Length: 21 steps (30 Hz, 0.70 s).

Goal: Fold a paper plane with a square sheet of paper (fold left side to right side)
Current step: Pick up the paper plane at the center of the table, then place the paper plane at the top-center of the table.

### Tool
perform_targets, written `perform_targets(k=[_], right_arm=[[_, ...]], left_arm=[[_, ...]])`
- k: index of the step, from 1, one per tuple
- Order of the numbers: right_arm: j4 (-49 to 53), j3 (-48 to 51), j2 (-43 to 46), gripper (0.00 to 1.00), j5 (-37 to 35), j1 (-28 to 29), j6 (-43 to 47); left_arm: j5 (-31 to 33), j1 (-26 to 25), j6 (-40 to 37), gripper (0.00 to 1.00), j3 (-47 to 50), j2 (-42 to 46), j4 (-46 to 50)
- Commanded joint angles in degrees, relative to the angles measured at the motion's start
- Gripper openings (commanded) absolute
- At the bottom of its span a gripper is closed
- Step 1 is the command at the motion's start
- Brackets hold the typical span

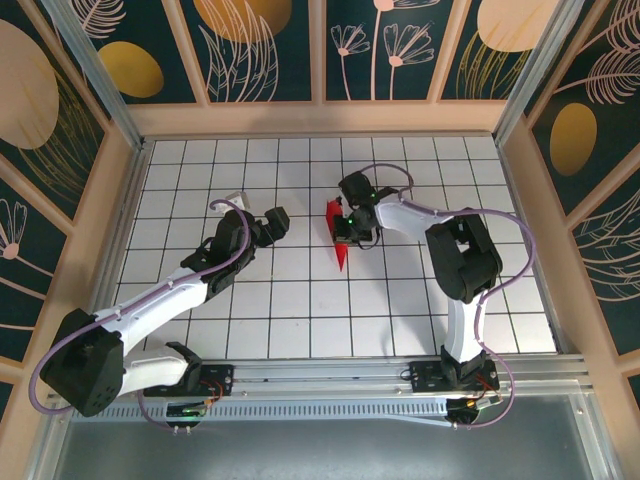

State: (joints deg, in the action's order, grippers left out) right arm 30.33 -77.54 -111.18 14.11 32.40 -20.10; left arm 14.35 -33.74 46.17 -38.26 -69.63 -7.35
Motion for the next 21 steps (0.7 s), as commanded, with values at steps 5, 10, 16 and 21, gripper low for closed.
perform_targets(k=[5, 10, 16, 21], right_arm=[[13.7, -9.2, -2.2, 0.00, -10.5, -3.0, 4.6], [19.1, -18.9, -7.8, 0.00, -13.0, -4.7, 2.4], [22.2, -30.0, -15.7, 0.00, -14.8, -4.9, 1.4], [22.9, -38.7, -22.4, 0.00, -15.3, -5.6, 0.9]], left_arm=[[1.9, 0.4, -0.4, 0.99, -0.5, 1.4, 1.4], [2.6, 0.4, -0.6, 0.99, -1.1, 1.4, 1.9], [2.2, 0.4, -2.4, 0.99, -4.3, 0.0, 4.8], [0.9, 0.4, -0.5, 0.99, -2.9, 0.5, 2.2]])
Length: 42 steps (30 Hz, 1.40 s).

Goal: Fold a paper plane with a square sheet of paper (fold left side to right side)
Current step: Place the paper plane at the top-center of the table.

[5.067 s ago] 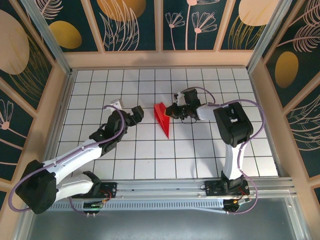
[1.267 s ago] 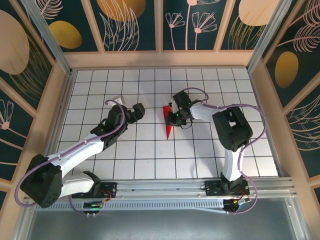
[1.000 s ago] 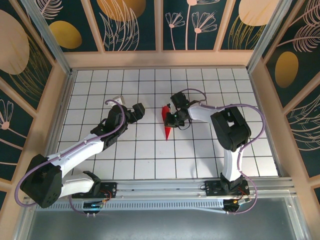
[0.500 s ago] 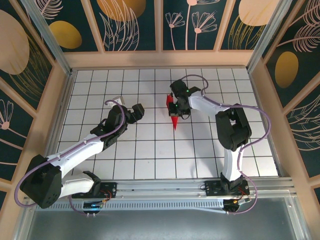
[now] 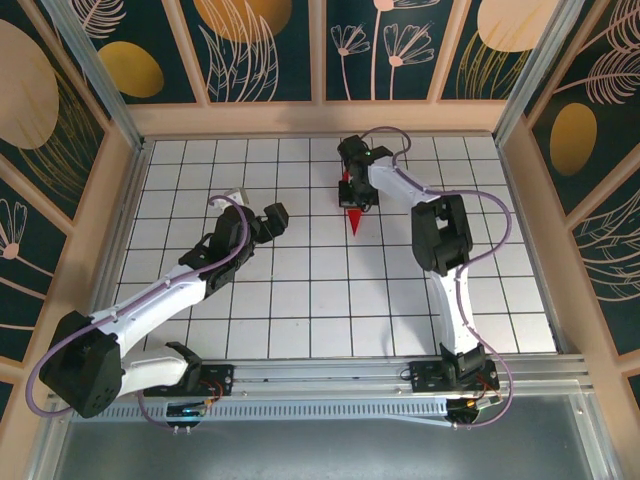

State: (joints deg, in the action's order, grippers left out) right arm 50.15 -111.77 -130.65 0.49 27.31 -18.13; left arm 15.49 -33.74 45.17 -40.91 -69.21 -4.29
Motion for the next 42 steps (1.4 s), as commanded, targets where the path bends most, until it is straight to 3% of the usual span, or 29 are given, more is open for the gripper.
perform_targets(k=[1, 6, 17, 42], right_arm=[[3.7, -6.4, -4.3, 0.00, -1.7, -0.5, -1.1], [6.2, -11.9, -8.7, 0.00, -1.7, -0.6, -0.3], [6.6, -11.7, -10.7, 0.00, 1.0, -0.8, 0.1], [5.6, -10.0, -11.1, 0.36, -1.2, 0.0, 0.7]], left_arm=[[-0.5, 0.3, 0.7, 0.99, -0.1, 0.0, -1.0], [-0.9, 0.3, 0.3, 0.99, -0.7, -0.7, -0.1], [-1.1, 0.4, 0.1, 0.99, -1.0, -1.8, -0.5], [-0.6, 0.4, -0.6, 0.99, -1.5, -2.2, 0.5]])
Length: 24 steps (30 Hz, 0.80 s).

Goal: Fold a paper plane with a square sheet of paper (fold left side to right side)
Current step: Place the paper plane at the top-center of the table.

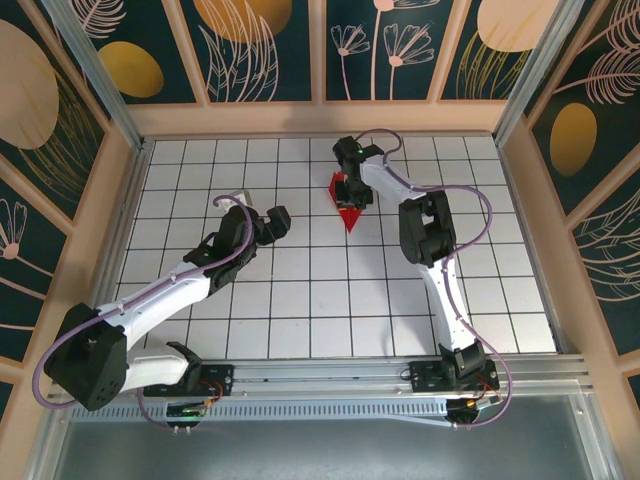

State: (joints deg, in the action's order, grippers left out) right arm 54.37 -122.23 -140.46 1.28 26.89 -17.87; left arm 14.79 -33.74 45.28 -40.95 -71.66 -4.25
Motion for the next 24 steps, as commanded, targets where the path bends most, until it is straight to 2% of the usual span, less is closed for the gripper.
perform_targets(k=[1, 13, 24], right_arm=[[1.4, 0.5, -1.1, 0.37, -2.0, 0.5, 0.4], [0.4, 0.4, 0.0, 0.33, -2.5, 0.9, -2.4], [0.0, -0.3, -1.3, 0.32, -2.5, 2.3, -3.3]], left_arm=[[0.2, 0.4, -0.8, 0.99, -1.4, 0.4, 0.6], [1.0, 0.4, -1.0, 0.99, -1.4, 1.4, 1.5], [0.9, 0.4, -1.0, 0.99, -1.3, 1.3, 1.6]])
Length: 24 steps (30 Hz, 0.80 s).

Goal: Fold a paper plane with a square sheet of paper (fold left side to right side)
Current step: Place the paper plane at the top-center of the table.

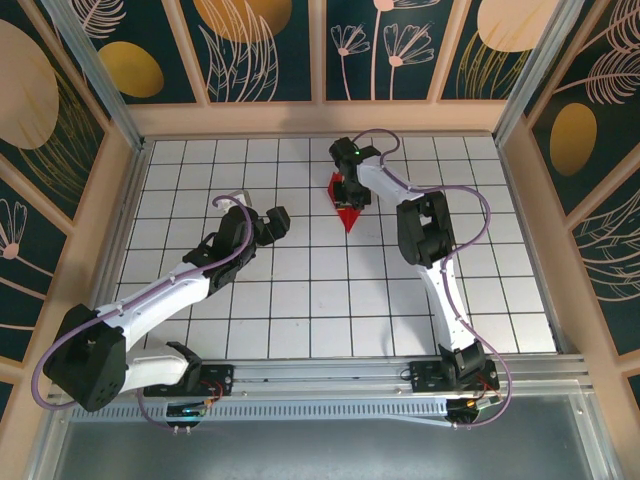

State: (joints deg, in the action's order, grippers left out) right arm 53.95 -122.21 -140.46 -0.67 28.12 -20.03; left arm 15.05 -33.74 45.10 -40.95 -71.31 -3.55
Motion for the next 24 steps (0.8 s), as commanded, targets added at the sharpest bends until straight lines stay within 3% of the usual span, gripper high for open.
perform_targets(k=[1, 24], right_arm=[[0.5, -0.4, -1.4, 0.33, -0.6, 1.1, -1.2], [1.9, -1.9, 0.4, 0.34, -2.0, 1.3, -1.3]], left_arm=[[0.7, 0.3, -0.9, 0.99, -1.3, 1.0, 0.9], [0.4, 0.4, -0.8, 0.99, -1.4, 0.8, 0.8]])
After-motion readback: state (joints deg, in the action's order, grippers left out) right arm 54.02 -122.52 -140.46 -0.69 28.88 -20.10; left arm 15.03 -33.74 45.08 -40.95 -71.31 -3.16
